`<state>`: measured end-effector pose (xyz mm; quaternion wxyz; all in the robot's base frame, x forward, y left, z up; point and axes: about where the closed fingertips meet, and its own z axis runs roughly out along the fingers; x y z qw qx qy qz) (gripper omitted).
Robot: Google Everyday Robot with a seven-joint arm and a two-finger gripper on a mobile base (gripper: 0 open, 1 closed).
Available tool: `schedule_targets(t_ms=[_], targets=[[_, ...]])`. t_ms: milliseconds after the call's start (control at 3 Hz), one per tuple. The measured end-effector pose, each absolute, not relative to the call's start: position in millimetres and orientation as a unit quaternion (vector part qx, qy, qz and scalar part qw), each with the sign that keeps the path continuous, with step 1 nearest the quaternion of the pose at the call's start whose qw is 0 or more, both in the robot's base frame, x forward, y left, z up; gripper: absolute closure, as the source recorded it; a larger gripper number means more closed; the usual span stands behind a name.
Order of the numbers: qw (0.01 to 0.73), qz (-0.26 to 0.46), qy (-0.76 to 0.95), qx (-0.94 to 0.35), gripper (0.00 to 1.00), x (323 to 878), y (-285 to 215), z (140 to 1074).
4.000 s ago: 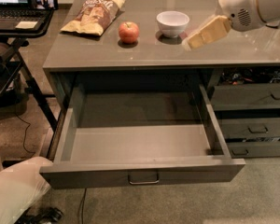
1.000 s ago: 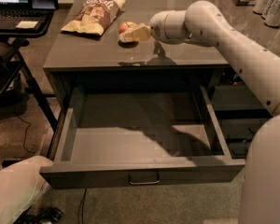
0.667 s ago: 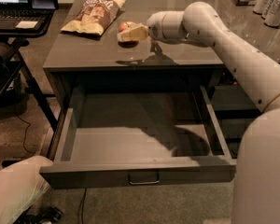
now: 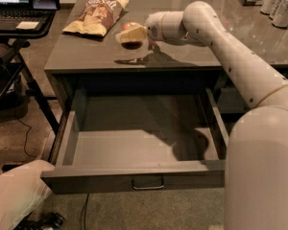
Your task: Place apple into top drawer
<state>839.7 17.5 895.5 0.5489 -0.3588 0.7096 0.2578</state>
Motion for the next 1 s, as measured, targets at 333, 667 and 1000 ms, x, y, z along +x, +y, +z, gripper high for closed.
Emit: schedule_targets(t_ms=[333,667,1000], targets=[[0.541,0.270,0.709,-0.362,0.00,848,24,883],[0.529,0.273,0.720,-0.357,0.19,857,27,867],[0.520,0.272,0.729,-0.352,0.43,861,28,856]])
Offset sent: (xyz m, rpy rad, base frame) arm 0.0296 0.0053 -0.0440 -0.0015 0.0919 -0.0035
